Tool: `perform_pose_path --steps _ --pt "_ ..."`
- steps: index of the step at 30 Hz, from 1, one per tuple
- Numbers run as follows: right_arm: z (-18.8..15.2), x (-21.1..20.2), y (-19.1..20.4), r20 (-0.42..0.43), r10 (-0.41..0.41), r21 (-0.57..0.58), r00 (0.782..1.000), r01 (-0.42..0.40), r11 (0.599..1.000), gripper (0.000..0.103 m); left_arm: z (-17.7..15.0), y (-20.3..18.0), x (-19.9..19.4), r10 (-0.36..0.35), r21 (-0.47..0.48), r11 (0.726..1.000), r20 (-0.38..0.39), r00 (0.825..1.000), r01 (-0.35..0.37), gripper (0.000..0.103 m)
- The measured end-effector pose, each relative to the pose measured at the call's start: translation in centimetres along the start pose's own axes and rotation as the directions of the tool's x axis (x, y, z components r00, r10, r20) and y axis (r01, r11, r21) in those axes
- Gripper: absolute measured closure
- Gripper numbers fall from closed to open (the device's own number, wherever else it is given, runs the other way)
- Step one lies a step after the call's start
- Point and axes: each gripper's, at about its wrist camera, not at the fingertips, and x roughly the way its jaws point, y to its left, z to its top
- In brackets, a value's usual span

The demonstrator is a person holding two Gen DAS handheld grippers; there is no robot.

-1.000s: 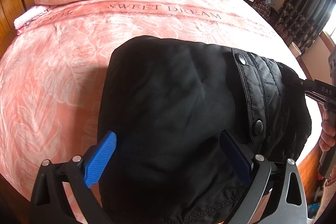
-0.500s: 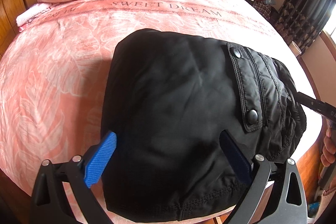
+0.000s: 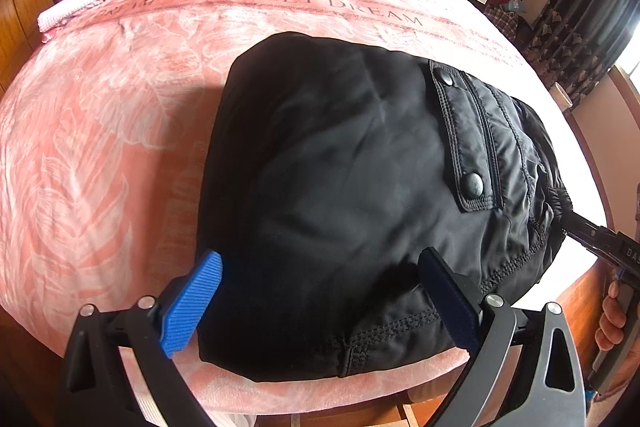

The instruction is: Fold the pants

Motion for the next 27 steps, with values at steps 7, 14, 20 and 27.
perform_pose_path --steps 7,14,20,27 --pt "-0.1 1.1 1.0 -0.005 0.004 -0.023 1.0 -0.004 1.0 0.069 -0.3 0.1 0.0 -0.004 -0.009 1.0 -0.002 1.0 0.004 0.004" --pt "0.2 -1.0 1.9 0.03 0.031 -0.062 0.999 -0.029 0.998 0.085 -0.2 0.0 -0.2 -0.013 -0.019 1.0 0.0 1.0 0.013 0.004" --pt "0.1 -2.8 2.8 0.037 0.018 -0.102 0.999 -0.014 0.995 0.087 0.2 -0.7 -1.2 -0.003 0.0 1.0 0.035 0.999 0.003 0.004" --pt "-0.9 -2.1 2.4 0.004 -0.028 -0.104 1.0 0.028 0.994 0.087 0.8 -1.3 -3.0 0.017 0.031 0.999 0.095 0.995 -0.02 0.004"
